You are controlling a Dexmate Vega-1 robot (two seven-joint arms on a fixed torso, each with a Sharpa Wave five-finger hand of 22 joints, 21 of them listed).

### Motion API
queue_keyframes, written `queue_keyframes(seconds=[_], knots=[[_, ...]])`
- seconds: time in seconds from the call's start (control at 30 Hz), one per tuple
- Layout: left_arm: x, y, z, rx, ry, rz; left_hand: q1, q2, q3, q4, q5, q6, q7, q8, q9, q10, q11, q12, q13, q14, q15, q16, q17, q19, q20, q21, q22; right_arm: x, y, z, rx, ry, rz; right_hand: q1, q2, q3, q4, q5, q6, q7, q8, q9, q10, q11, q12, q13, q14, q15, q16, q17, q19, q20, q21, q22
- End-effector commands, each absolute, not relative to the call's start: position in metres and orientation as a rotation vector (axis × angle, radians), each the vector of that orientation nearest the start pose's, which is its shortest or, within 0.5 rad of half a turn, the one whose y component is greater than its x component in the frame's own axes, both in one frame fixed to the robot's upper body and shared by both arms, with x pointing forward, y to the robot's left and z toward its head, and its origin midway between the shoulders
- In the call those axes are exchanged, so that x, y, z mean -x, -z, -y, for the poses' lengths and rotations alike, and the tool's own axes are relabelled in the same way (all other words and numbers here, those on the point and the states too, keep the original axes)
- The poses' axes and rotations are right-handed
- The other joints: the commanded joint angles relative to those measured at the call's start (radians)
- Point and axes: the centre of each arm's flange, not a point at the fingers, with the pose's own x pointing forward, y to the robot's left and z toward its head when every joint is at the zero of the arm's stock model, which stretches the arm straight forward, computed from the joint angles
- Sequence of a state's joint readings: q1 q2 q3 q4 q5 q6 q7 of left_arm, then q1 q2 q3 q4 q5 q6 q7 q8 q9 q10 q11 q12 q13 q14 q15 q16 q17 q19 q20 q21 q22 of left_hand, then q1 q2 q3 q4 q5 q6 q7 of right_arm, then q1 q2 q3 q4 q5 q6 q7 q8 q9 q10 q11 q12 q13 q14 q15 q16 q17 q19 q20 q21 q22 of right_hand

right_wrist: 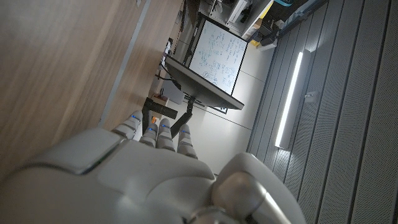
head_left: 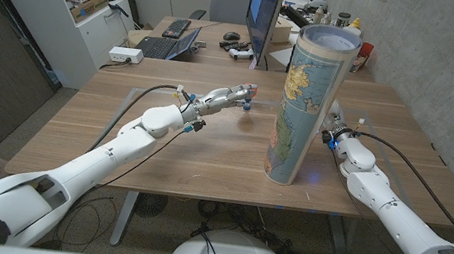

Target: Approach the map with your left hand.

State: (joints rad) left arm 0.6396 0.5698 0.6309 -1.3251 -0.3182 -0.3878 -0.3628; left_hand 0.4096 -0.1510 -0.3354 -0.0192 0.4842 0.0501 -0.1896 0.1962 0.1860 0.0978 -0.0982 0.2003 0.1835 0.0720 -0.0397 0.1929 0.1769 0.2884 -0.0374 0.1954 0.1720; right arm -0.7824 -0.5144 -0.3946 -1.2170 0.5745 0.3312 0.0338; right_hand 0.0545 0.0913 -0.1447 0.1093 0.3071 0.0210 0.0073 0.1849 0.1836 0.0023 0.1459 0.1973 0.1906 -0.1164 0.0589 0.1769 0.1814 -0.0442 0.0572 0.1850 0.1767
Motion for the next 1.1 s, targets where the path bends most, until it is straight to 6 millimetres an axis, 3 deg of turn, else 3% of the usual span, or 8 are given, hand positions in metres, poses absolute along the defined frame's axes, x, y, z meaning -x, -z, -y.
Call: queue_keyframes(seconds=[0.03, 0.73, 1.1], knots=[[-0.630, -0.017, -0.151, -0.604, 0.760, 0.726, -0.008, 0.002, -0.001, 0.005, -0.001, -0.001, -0.002, 0.001, 0.003, 0.005, 0.002, 0.002, 0.004, 0.005, -0.073, -0.003, 0.003, -0.002, -0.047, -0.001, 0.004, -0.662, 0.020, 0.300, 0.067, -0.180, 0.608, -0.013, 0.001, 0.000, 0.004, -0.001, -0.002, -0.003, 0.001, 0.004, -0.010, 0.004, 0.003, 0.000, -0.014, 0.002, -0.001, 0.002, -0.007, 0.003, -0.002, 0.004], [-0.640, -0.021, -0.125, -0.624, 0.843, 0.739, -0.012, -0.001, -0.002, 0.006, -0.006, 0.000, 0.000, 0.001, 0.003, 0.007, 0.003, 0.002, 0.004, 0.005, -0.072, -0.004, 0.002, -0.005, -0.044, -0.002, 0.003, -0.666, 0.023, 0.301, 0.070, -0.180, 0.590, -0.017, 0.002, -0.001, 0.007, -0.002, -0.002, -0.003, 0.002, 0.004, -0.011, 0.005, 0.005, -0.001, -0.019, 0.003, 0.001, 0.002, -0.012, 0.006, 0.001, 0.004], [-0.641, -0.023, -0.120, -0.634, 0.870, 0.751, -0.015, -0.003, -0.003, 0.007, -0.011, 0.002, -0.002, 0.001, 0.003, 0.011, 0.004, 0.004, 0.004, 0.009, -0.072, -0.003, 0.002, -0.004, -0.045, -0.002, 0.003, -0.669, 0.025, 0.302, 0.086, -0.167, 0.578, -0.019, 0.002, -0.001, 0.008, -0.003, -0.003, -0.003, 0.003, 0.004, -0.011, 0.005, 0.007, -0.001, -0.019, 0.003, 0.003, 0.002, -0.014, 0.006, 0.002, 0.003]])
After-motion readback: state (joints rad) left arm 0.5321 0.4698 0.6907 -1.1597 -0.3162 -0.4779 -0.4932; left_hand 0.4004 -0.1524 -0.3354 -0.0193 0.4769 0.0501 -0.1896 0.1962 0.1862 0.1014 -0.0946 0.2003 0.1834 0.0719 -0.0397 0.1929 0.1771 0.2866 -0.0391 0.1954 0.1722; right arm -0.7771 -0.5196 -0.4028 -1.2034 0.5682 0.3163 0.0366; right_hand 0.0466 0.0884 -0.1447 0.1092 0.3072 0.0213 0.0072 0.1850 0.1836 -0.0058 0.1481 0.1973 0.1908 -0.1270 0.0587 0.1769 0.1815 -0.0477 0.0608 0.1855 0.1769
